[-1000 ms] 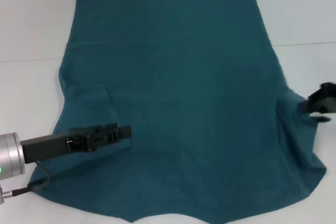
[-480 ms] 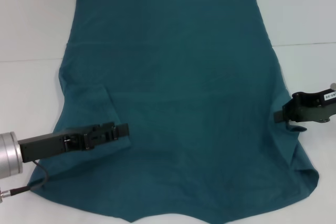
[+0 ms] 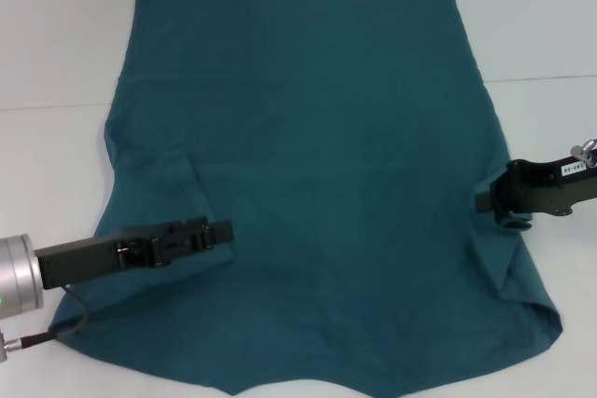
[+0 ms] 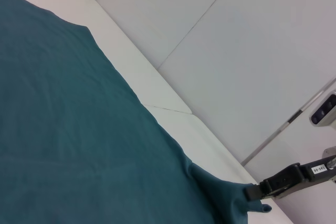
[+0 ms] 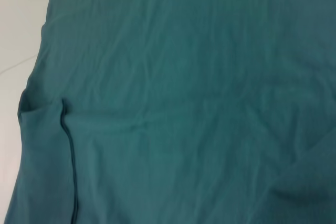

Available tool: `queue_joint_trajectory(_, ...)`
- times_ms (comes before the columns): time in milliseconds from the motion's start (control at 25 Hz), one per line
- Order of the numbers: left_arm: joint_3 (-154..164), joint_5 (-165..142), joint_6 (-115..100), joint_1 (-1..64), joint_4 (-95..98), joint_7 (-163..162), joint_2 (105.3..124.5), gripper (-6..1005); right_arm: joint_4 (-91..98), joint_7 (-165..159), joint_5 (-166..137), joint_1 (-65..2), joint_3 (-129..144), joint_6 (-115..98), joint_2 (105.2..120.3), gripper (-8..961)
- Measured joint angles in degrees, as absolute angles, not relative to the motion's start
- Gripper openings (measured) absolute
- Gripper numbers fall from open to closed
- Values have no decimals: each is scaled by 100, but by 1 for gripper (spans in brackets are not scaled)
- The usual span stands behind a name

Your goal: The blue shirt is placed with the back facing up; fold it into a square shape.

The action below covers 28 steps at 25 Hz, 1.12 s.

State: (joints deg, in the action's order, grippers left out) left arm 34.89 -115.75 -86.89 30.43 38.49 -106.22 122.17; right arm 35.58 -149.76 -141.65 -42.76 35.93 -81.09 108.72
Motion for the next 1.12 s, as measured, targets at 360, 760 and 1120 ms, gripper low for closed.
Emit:
queue_joint_trajectory(360, 3489, -11574, -8693, 3033, 3850, -10618, 12226, 628, 3559, -15097, -14003, -4266, 3560, -7944, 10899, 30)
queue_joint_trajectory(760, 3489, -11575, -8654, 3037, 3850, -10617, 12221, 629, 3559, -15100, -13967, -4362, 3611, -7927, 10884, 31)
queue_joint_trajectory(1120, 3489, -11575, -8641, 3058, 3850, -10617, 12210, 630, 3559, -15099, -13984, -4408, 3768, -7897, 10837, 71)
